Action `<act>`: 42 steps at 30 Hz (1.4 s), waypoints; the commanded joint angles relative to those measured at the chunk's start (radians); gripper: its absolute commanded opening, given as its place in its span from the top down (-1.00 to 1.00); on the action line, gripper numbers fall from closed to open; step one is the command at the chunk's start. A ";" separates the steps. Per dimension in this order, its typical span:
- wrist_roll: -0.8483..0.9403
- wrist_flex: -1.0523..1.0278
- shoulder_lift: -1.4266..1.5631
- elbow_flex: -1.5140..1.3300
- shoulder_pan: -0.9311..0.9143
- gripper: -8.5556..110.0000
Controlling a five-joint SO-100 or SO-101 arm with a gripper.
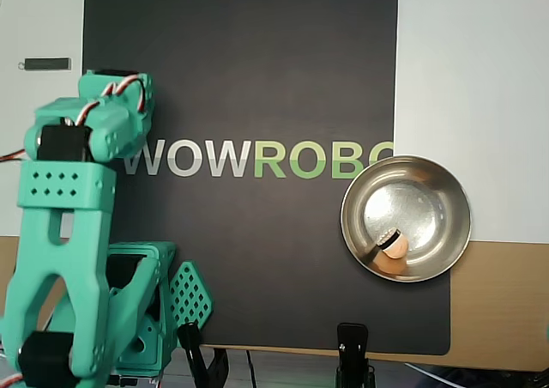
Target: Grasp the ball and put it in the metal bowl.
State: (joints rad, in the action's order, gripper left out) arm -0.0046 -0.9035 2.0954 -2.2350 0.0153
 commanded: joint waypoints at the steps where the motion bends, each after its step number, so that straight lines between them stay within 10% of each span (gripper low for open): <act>1: 0.003 0.080 0.114 -0.084 0.000 0.70; 26: 0.006 0.546 1.042 -0.887 -0.008 0.70; 42: 0.006 0.210 1.316 -0.891 -0.011 0.70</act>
State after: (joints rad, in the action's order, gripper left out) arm -0.0046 -0.6688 3.3517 -3.0940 0.0107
